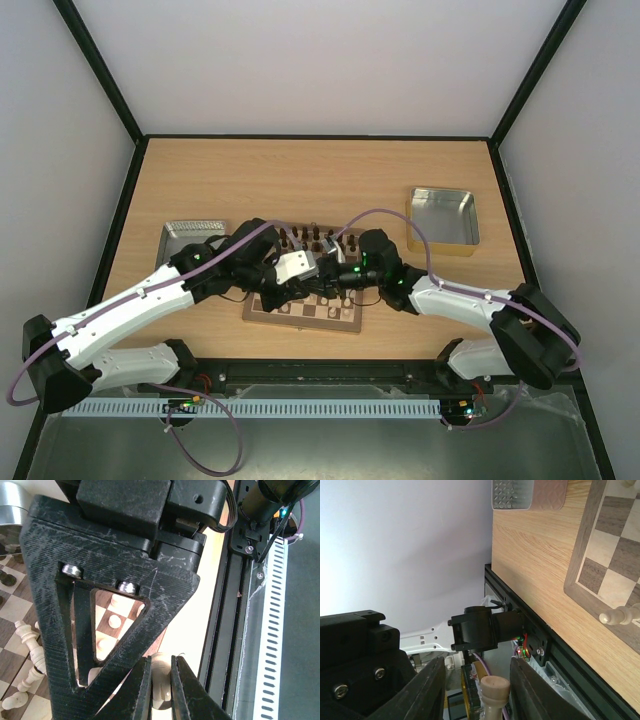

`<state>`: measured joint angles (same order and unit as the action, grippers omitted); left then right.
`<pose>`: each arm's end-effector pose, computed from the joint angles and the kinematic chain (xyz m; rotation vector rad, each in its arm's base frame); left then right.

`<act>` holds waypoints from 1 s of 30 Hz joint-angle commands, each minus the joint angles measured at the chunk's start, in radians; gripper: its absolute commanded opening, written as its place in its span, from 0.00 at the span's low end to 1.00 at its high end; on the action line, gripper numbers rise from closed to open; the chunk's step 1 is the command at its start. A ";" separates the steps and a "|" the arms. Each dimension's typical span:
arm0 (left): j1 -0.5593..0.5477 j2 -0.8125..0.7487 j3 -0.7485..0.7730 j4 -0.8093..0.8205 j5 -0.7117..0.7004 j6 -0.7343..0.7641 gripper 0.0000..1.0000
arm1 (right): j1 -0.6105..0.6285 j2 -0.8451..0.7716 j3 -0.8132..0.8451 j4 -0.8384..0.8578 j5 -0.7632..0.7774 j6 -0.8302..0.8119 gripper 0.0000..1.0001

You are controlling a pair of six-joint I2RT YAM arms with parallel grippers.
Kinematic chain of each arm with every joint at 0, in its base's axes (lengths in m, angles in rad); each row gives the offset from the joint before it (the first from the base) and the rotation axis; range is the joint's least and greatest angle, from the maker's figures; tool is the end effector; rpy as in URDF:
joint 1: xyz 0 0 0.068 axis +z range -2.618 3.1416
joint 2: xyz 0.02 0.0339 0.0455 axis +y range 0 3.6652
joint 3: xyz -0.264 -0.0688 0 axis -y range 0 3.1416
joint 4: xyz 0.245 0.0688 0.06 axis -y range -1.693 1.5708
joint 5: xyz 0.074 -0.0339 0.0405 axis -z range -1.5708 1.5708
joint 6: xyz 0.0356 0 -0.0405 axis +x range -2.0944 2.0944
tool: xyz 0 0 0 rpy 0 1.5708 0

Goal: Set up the chess pieces on the board
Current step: Pick up the chess piece from the chessboard.

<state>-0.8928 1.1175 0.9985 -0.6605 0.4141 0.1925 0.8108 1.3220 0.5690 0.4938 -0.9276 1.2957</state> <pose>0.1335 -0.1886 0.3064 1.4256 1.9546 -0.8208 0.1633 0.2131 0.2212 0.2903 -2.3114 -1.9917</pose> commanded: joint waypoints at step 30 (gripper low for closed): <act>-0.004 -0.055 -0.013 0.025 -0.124 -0.170 0.06 | 0.005 -0.017 0.081 -0.160 0.281 -0.201 0.08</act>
<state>-0.8940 1.0882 0.9985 -0.6514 0.3546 0.1379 0.8185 1.3552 0.5713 0.5175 -0.8597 1.2785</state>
